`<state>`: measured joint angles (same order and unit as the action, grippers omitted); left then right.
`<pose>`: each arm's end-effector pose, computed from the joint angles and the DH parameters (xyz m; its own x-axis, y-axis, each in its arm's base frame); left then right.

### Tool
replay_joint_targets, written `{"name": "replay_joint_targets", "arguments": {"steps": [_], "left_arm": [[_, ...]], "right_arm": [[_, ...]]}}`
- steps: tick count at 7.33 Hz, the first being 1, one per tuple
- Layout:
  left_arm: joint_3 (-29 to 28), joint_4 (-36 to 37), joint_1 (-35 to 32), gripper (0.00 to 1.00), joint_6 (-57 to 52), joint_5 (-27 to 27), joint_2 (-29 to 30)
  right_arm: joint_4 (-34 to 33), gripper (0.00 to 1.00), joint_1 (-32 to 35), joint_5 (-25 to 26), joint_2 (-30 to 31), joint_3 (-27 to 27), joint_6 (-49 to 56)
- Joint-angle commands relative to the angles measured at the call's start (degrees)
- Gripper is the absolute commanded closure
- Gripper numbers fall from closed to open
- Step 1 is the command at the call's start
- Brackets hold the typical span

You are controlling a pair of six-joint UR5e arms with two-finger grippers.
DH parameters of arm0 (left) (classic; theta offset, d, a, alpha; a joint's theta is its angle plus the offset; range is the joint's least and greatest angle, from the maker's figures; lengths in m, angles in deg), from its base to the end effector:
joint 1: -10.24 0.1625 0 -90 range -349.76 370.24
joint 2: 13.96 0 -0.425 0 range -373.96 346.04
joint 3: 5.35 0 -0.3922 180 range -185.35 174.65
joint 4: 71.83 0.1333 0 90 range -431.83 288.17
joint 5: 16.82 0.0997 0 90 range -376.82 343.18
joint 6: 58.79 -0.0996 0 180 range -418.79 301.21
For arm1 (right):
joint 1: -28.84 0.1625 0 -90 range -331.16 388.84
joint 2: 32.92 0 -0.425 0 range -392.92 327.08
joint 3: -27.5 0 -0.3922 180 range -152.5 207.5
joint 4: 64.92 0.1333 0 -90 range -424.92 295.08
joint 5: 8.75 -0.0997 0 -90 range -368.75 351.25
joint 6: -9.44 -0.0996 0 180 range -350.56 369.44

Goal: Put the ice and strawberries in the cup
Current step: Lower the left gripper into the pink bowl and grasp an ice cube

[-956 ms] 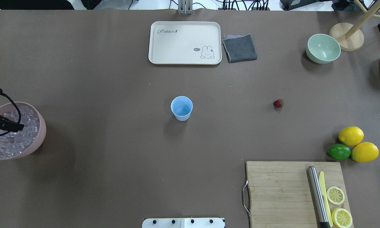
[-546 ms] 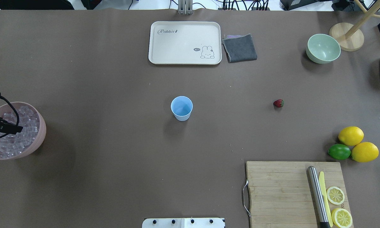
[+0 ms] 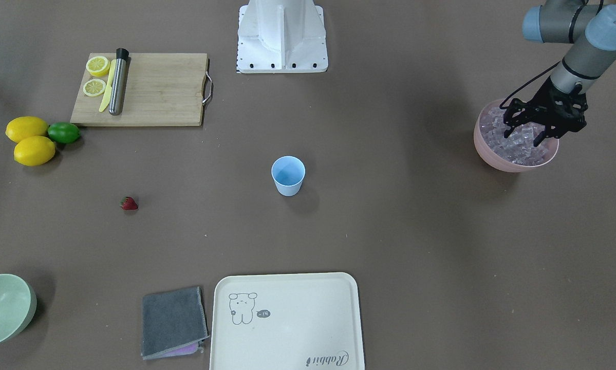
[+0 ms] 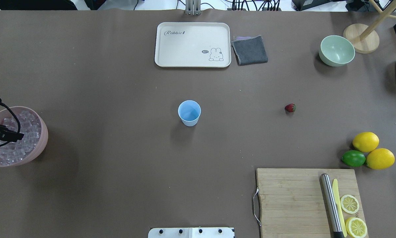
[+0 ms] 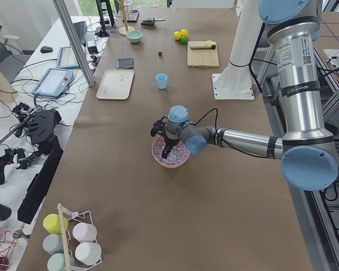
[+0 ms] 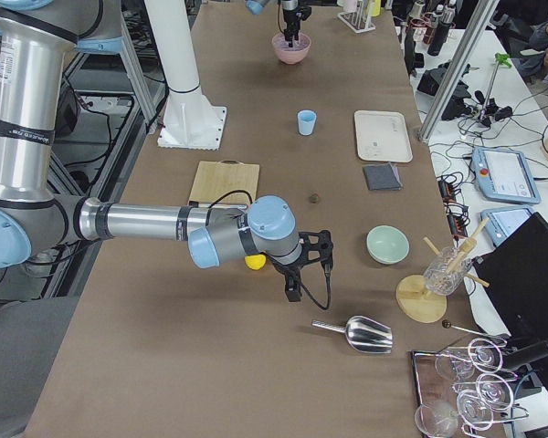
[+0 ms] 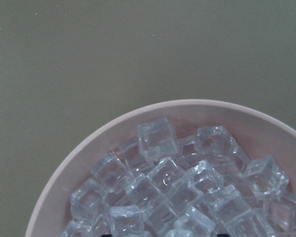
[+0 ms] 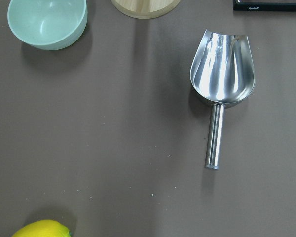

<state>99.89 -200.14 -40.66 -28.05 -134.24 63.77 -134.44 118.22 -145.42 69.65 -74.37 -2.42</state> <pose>0.2062 -0.3924 0.5581 0.6696 0.3857 -0.6347 -0.1532 0.9079 0.3902 0.0563 -0.4173 0.6127 0.6710 -0.0548 0.7394 -0.1305 0.9730 0.1905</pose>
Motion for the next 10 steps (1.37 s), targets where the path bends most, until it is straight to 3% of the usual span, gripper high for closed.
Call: {"name": "replay_joint_targets", "arguments": {"steps": [1, 3, 7, 8, 9, 10], "left_arm": [[-0.3, -0.01, 0.53, 0.23, -0.06, 0.0, 0.31], [-0.12, -0.19, 0.71, 0.27, -0.06, 0.0, 0.32], [-0.3, -0.63, 1.32, 0.52, -0.06, 0.0, 0.14], [-0.21, -0.63, 1.32, 0.69, -0.15, 0.0, 0.05], [-0.03, -0.71, 1.24, 0.94, -0.15, -0.17, -0.12], [0.05, -0.63, 0.89, 1.0, -0.33, -0.61, 0.14]], "right_arm": [[0.0, 0.0, 0.0, 0.0, 0.0, 0.0, 0.0], [0.0, 0.0, 0.0, 0.0, 0.0, 0.09, 0.0], [0.0, 0.0, 0.0, 0.0, 0.0, 0.18, 0.0], [0.0, 0.0, 0.0, 0.09, 0.0, 0.27, 0.0], [0.0, 0.0, 0.0, 0.0, 0.0, 0.27, 0.0], [0.0, 0.0, 0.0, 0.0, 0.0, 0.18, 0.0]]}}
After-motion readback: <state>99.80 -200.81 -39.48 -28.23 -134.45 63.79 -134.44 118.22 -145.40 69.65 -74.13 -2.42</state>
